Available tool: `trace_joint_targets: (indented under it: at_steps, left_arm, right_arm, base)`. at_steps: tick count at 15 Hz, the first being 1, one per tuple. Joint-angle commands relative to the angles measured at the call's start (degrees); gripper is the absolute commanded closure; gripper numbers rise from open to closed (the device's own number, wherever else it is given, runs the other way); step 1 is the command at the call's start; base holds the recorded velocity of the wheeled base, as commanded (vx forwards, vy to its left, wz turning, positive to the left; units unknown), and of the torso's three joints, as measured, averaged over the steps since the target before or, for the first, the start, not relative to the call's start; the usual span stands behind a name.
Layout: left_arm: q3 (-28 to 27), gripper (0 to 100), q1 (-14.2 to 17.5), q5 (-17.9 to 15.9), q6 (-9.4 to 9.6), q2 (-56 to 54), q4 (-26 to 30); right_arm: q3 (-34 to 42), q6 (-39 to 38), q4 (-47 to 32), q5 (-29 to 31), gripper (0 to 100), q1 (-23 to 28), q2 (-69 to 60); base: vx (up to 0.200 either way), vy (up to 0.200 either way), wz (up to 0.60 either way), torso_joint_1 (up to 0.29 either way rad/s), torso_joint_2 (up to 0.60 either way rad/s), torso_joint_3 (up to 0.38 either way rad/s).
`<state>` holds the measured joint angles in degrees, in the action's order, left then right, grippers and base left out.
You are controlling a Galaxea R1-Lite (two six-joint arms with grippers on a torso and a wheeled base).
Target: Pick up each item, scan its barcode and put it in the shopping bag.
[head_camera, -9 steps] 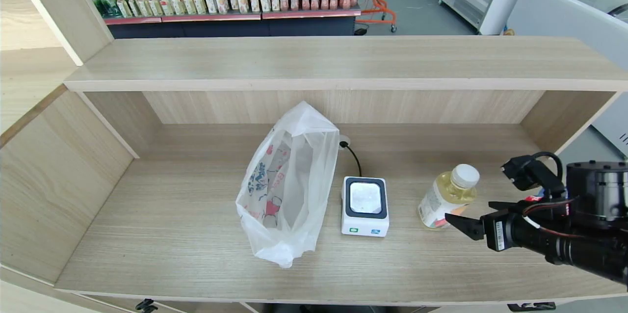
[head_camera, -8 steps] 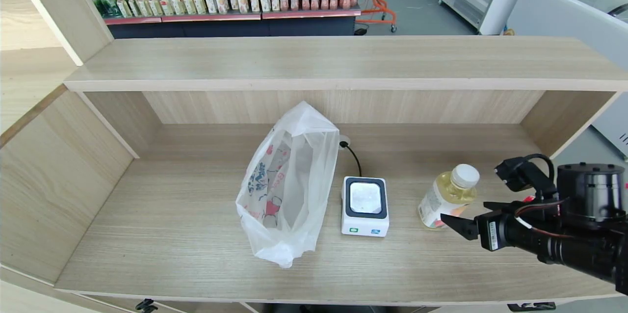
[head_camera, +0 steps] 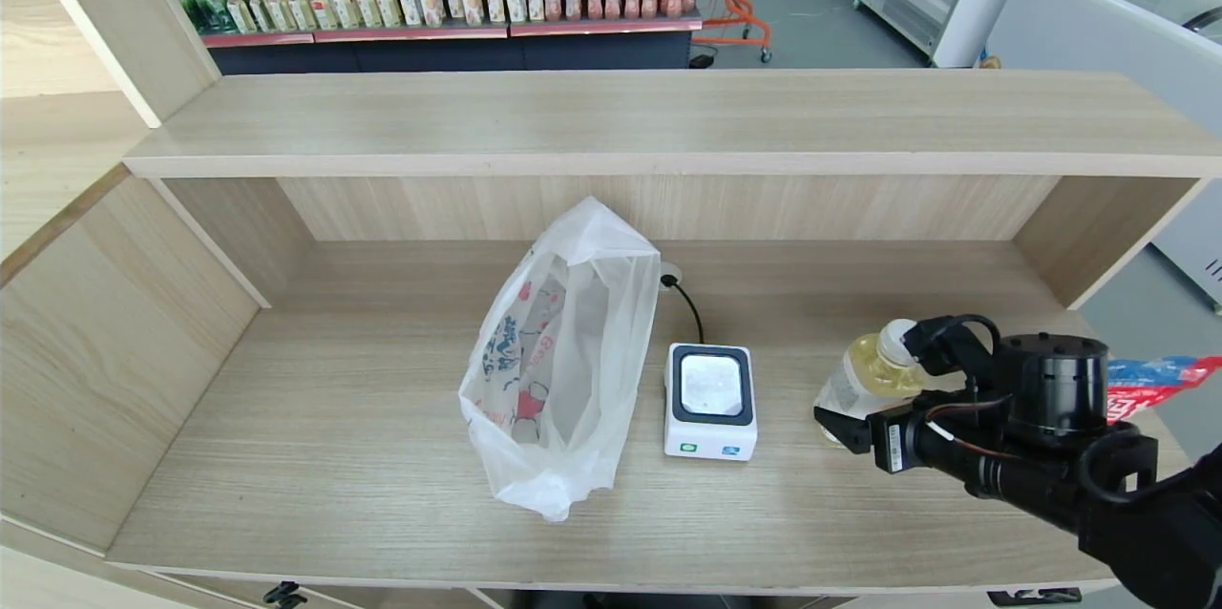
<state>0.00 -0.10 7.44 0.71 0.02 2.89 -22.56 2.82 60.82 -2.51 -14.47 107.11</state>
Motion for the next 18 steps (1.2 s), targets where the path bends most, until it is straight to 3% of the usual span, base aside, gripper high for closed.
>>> trace_joint_targets:
  at_steps: [1, 16, 17, 18]
  left_arm:
    - [0.0, 0, 0.0, 0.0, 0.0, 0.0, 0.0]
    - [0.0, 0, 0.0, -0.1, 0.0, 0.0, 0.0]
    - [0.0, 0, 0.0, 0.0, 0.0, 0.0, 0.0]
    - [0.0, 0, 0.0, -0.1, 0.0, 0.0, 0.0]
  right_arm:
    - [-0.3, -0.3, 1.8, 0.0, 0, -0.8, 3.7]
    - [-2.8, 3.2, 18.3, -0.4, 0, -2.2, 11.9]
    - [-3.4, 3.2, 19.0, -0.3, 100, -2.1, 12.5]
    - [-3.8, 3.3, 19.1, -0.3, 100, -2.1, 12.9]
  base:
    - [0.0, 0.0, 0.0, 0.0, 0.0, 0.0]
    - [0.0, 0.0, 0.0, 0.0, 0.0, 0.0]
    - [0.0, 0.0, 0.0, 0.0, 0.0, 0.0]
    - [0.0, 0.0, 0.0, 0.0, 0.0, 0.0]
